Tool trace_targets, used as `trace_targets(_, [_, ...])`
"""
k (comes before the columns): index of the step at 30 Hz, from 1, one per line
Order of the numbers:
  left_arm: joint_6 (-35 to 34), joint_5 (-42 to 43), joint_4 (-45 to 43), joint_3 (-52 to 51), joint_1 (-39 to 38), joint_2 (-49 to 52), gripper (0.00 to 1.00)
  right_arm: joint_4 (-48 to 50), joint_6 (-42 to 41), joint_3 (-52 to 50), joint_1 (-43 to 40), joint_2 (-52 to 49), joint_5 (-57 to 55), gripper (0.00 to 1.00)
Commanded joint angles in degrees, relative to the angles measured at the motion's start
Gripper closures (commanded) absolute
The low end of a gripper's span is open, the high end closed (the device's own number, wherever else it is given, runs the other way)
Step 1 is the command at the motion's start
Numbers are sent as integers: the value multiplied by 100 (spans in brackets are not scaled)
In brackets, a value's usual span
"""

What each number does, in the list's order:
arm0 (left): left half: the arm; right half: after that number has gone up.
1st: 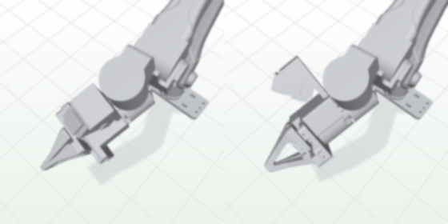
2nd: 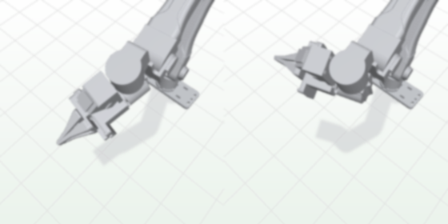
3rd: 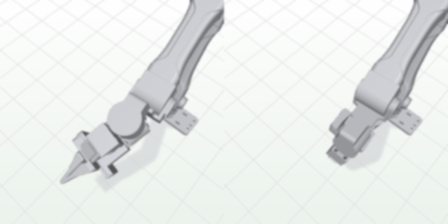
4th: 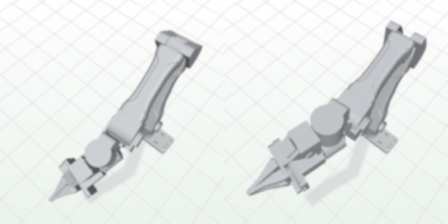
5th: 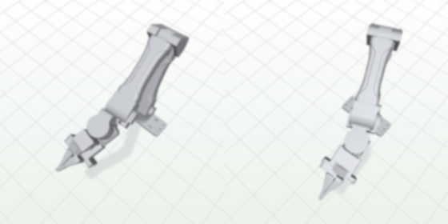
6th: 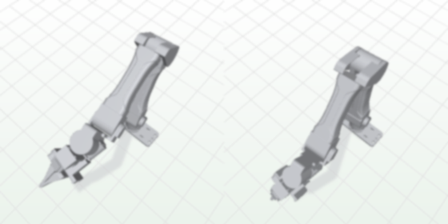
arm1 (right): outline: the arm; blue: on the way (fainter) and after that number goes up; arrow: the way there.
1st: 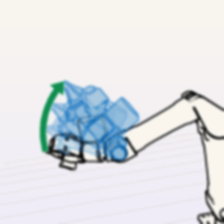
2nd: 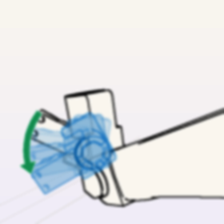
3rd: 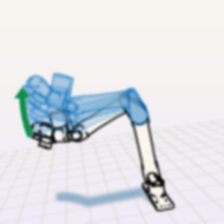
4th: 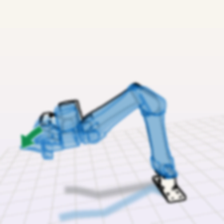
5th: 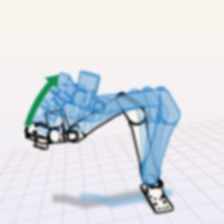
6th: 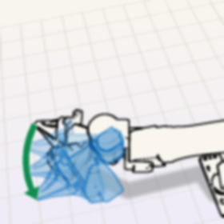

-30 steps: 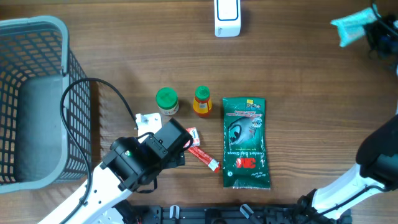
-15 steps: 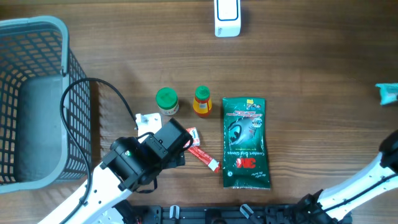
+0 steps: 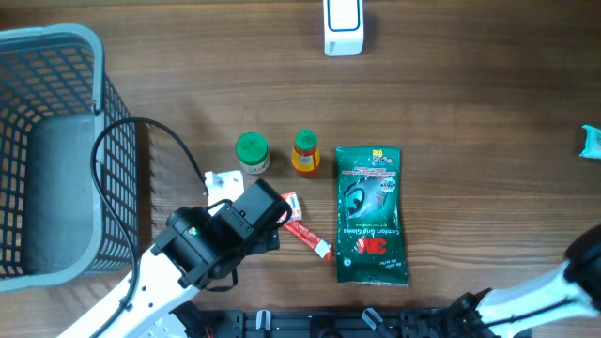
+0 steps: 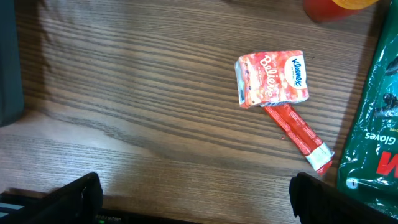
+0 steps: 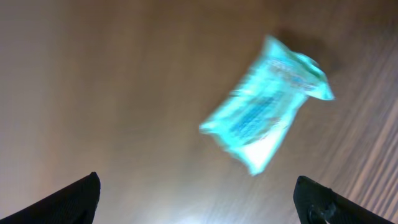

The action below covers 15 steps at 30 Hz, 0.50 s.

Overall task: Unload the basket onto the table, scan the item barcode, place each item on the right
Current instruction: 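Carry the packet to the right table edge and release it, then swing the empty right gripper back toward the items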

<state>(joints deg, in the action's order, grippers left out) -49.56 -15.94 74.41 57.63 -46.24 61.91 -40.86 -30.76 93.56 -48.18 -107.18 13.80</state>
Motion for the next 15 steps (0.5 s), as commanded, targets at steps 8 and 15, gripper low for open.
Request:
trace_targets(8, [96, 7, -2, 68, 2, -39, 0, -964, -389, 59, 1478, 2371, 337, 0])
trace_targets(15, [96, 7, -2, 68, 2, -39, 0, -1534, -393, 59, 1987, 2426, 260, 0])
